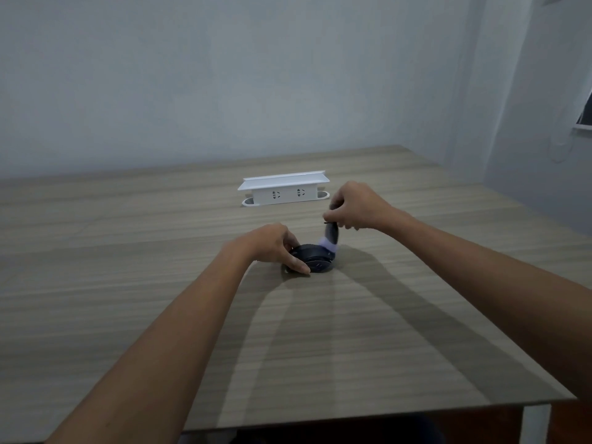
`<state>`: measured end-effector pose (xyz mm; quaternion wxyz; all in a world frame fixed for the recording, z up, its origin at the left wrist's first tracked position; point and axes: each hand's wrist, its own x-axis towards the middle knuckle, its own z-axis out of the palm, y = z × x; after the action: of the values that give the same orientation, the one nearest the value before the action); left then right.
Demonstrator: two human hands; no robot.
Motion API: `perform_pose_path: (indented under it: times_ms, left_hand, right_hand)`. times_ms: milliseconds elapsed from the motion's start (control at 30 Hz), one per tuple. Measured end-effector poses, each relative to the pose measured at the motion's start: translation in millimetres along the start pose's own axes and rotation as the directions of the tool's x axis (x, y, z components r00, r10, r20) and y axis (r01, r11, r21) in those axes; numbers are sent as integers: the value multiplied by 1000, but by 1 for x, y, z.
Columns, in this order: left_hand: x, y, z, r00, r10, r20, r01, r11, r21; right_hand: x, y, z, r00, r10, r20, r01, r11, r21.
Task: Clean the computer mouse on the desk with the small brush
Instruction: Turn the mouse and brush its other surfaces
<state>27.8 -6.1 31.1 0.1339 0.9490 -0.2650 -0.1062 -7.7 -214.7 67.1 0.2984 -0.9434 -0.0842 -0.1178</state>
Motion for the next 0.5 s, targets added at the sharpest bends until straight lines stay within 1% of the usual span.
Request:
perform_pose_path:
  times_ms: [67,100,200,233,267,400,467,500]
  left_hand:
    - [1,0,-1,1000,1,5,-1,1000,8]
    - [1,-1,-1,1000,0,10,0,1000,12]
    - [1,-1,1,1000,-4,8,4,1000,11]
    - [1,0,1,1000,-5,6,4,1000,10]
    - [0,1,0,1000,-8,9,8,1000,11]
    - [3,-1,1,1000,-25,15,24,999,26]
    - [4,-4,3,1000,-17,10,17,1000,26]
    - [3,-5,4,1000,-12,6,12,1000,23]
  right_hand:
    - [0,-2,6,1000,-10,0,10,997,81]
    - [1,-1,9,1000,2,1,-2,997,82]
    - [4,6,6,998,54,11,-53,996,-71]
    - [5,7,2,998,60,2,-60,992,-108]
    - [7,7,-1,998,59,-5,-59,993,-101]
    - [8,-5,7,999,41,33,-44,991,125]
    - [8,-7,15,992,96,86,-110,978,175]
    - [9,-6,14,985,134,110,-151,974,167]
